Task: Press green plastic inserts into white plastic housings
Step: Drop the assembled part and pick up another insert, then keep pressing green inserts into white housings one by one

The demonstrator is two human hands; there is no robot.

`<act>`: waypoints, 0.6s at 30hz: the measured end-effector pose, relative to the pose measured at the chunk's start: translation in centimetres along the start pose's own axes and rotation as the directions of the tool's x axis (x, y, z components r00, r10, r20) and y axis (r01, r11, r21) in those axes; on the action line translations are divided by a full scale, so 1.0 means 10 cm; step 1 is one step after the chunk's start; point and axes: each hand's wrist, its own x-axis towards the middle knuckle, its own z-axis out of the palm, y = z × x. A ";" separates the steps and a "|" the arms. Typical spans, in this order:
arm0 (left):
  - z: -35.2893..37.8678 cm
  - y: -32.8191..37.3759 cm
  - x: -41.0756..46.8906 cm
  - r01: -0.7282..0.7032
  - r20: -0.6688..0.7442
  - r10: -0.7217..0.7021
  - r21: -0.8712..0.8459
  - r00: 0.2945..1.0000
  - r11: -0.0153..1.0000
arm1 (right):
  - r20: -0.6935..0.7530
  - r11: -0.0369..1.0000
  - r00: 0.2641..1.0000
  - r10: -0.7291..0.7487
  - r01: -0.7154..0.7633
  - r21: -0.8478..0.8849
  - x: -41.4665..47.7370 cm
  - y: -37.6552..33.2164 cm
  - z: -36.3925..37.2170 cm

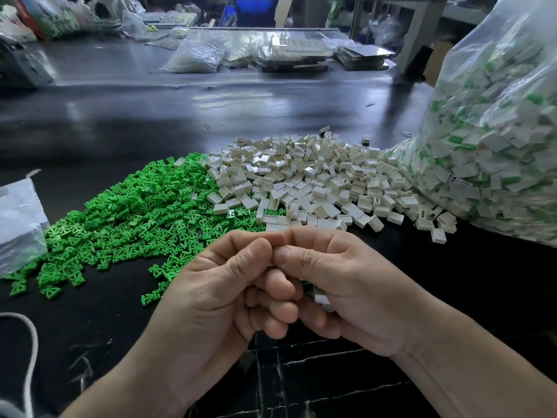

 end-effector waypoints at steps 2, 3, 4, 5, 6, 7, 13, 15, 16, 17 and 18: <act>0.01 -0.01 0.00 -0.024 -0.011 0.024 0.024 1.000 0.999 | -0.006 1.000 1.000 0.000 0.000 0.011 0.01 0.00 0.01; 0.01 -0.02 0.00 -0.037 -0.019 0.038 0.035 0.999 0.999 | -0.012 1.000 1.000 -0.001 0.001 0.014 0.01 0.00 0.01; 0.01 -0.03 0.01 -0.047 -0.024 0.048 0.044 0.999 0.998 | -0.020 1.000 1.000 -0.003 0.004 0.018 0.02 0.01 0.01; 0.01 -0.04 0.01 -0.057 -0.026 0.058 0.054 0.998 0.997 | -0.029 1.000 1.000 0.001 0.000 0.026 0.02 0.01 0.00; 0.01 -0.04 0.02 -0.066 -0.025 0.068 0.070 0.997 0.995 | -0.040 0.999 0.999 0.002 -0.001 0.036 0.02 0.02 0.00; 0.01 -0.05 0.03 -0.078 -0.029 0.081 0.091 0.996 0.993 | -0.054 0.999 0.998 0.013 -0.010 0.047 0.03 0.02 0.00; -0.04 -0.03 0.07 -0.108 -0.168 0.148 0.231 0.975 0.967 | -0.088 0.938 0.996 0.033 0.000 0.347 0.06 -0.03 -0.04; -0.06 -0.03 0.08 -0.106 -0.197 0.161 0.264 0.967 0.959 | -0.092 0.836 0.996 -0.014 0.062 0.545 0.05 -0.07 -0.11; -0.06 -0.04 0.08 -0.108 -0.202 0.169 0.281 0.965 0.954 | -0.101 0.787 0.994 -0.043 0.096 0.610 0.04 -0.10 -0.14; -0.05 -0.05 0.08 -0.107 -0.203 0.173 0.299 0.964 0.948 | -0.120 0.755 0.991 -0.067 0.129 0.643 0.03 -0.13 -0.16; -0.05 -0.05 0.08 -0.101 -0.195 0.169 0.317 0.966 0.943 | -0.146 0.728 0.984 -0.099 0.172 0.664 0.02 -0.15 -0.17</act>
